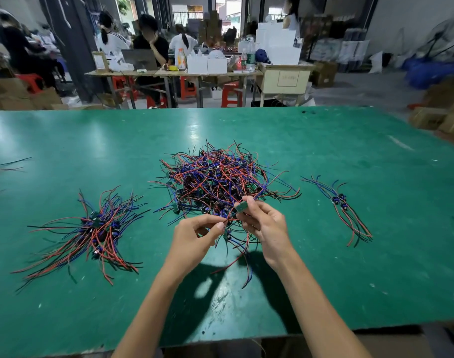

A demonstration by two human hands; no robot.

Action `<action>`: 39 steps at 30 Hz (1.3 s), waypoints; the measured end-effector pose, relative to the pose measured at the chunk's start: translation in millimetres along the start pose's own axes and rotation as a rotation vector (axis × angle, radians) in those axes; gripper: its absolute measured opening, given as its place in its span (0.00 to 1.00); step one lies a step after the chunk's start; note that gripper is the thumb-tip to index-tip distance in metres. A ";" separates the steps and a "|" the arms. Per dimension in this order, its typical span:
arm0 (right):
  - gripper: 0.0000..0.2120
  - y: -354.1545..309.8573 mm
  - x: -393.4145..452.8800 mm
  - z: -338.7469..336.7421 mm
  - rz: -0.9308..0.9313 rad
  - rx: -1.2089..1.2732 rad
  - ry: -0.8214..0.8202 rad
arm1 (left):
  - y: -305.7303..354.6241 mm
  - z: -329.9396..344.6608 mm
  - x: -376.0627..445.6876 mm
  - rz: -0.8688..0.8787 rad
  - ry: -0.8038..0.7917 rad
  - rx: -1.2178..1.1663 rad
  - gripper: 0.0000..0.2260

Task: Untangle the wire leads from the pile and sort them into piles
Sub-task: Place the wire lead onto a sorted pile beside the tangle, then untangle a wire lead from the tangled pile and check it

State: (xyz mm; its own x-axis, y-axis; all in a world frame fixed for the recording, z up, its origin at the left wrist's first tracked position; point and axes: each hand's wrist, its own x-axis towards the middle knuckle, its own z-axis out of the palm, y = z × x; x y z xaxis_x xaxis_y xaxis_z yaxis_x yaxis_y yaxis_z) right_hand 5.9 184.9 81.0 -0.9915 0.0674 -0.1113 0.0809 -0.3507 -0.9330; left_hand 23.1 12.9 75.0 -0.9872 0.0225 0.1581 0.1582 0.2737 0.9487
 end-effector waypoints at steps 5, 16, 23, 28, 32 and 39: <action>0.14 -2.8 -3.0 -1.8 -0.057 -0.097 0.033 | 13.0 10.3 -1.5 -0.032 -0.075 -0.142 0.07; 0.11 0.1 0.2 -3.8 -0.143 -0.316 -0.164 | 11.0 -52.4 16.0 -0.113 0.195 -0.322 0.06; 0.05 58.4 -0.7 -34.8 -0.288 -1.052 0.215 | -50.1 -151.2 27.7 -0.179 0.691 0.559 0.10; 0.05 66.0 4.4 -37.4 -0.292 -1.127 0.205 | -94.4 -148.7 17.5 -0.460 0.376 0.988 0.23; 0.06 67.4 5.1 -36.7 -0.331 -1.100 0.204 | -100.6 -138.1 20.0 -0.461 0.325 1.076 0.23; 0.12 66.4 1.4 -33.0 -0.408 -0.890 0.246 | -94.5 -121.7 38.6 -0.423 0.153 1.064 0.26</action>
State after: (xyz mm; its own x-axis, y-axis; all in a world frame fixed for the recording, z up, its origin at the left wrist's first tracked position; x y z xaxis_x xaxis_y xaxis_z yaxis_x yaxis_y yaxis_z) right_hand 13.2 192.5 7.6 -0.9200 0.2522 0.3000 -0.1142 0.5598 -0.8207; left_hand -27.3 -129.1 24.8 -0.9322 -0.3616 -0.0166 -0.3552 0.9048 0.2349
